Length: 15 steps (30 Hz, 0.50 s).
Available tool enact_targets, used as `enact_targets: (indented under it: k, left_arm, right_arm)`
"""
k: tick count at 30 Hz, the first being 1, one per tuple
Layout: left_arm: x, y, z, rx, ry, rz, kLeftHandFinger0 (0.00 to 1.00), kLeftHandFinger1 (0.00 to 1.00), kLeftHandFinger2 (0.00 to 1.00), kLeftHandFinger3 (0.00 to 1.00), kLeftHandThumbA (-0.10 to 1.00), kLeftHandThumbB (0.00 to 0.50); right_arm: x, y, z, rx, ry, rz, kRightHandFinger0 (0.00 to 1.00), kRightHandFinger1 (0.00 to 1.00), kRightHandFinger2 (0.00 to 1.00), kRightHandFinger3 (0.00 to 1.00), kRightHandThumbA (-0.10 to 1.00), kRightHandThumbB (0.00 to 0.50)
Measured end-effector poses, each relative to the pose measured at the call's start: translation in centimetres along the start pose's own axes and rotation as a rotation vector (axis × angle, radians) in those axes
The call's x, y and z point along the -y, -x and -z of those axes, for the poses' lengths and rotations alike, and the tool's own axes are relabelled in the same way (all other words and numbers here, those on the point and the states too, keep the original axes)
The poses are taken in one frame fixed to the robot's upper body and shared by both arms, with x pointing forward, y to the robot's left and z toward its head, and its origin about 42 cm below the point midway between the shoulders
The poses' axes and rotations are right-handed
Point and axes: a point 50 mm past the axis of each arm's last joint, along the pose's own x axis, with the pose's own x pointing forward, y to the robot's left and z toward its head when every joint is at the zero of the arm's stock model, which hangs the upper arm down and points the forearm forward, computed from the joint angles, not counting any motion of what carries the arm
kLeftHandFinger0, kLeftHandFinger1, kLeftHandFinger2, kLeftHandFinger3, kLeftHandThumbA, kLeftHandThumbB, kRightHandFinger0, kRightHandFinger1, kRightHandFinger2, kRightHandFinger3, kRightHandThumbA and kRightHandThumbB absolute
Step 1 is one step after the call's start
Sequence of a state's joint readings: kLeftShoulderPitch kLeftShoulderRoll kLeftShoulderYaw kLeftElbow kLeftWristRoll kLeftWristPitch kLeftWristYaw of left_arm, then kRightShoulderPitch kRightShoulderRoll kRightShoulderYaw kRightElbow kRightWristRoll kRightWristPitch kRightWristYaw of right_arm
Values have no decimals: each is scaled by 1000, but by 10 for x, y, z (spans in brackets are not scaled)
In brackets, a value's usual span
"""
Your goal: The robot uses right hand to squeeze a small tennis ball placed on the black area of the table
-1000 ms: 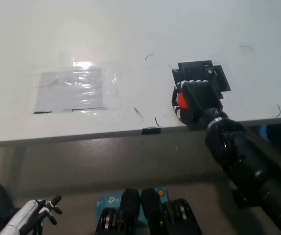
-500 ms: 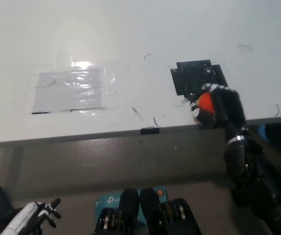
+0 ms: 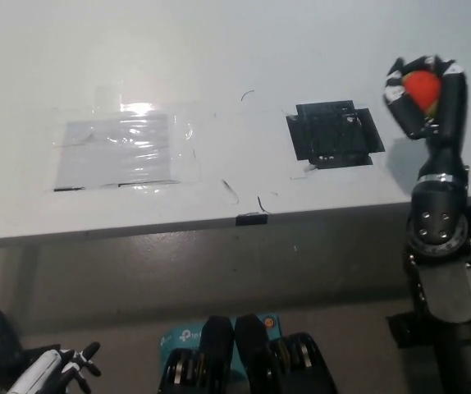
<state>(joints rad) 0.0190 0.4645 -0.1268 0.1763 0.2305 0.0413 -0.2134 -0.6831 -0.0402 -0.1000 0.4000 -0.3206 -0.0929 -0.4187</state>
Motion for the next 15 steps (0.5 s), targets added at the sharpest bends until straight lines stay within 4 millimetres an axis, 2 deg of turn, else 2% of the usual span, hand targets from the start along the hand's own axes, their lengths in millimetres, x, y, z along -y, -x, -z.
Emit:
enact_targets:
  k: [3, 7, 9, 10, 11, 15]
  left_arm:
    - [0, 0, 0, 0, 0, -1, 151, 171, 372, 479, 1000, 476]
    - [-1, 0, 0, -1, 2, -3, 152, 160, 355, 437, 1000, 484]
    - [-1, 0, 0, -1, 2, -4, 149, 157, 353, 436, 1000, 486]
    - [-1, 0, 1, -1, 3, -5, 154, 158, 356, 446, 1000, 477]
    - [-2, 0, 1, -1, 3, -7, 144, 151, 346, 443, 1000, 484]
    - [-4, 1, 1, 1, 5, -15, 139, 153, 346, 438, 1000, 481]
  right_arm:
    - [6, -2, -7, -27, -91, 43, 0, 0, 0, 0, -100, 196]
    - [9, 0, -20, -45, -227, 90, 0, 0, 4, 0, -100, 208]
    - [7, 3, -28, -54, -300, 107, 0, 0, 41, 30, -100, 208]
    - [7, 5, -32, -56, -336, 113, 0, 0, 91, 74, -100, 187]
    - [6, 7, -35, -60, -371, 119, 0, 0, 97, 86, -100, 179]
    - [8, 19, -42, -79, -485, 143, 0, 0, 101, 83, -100, 194]
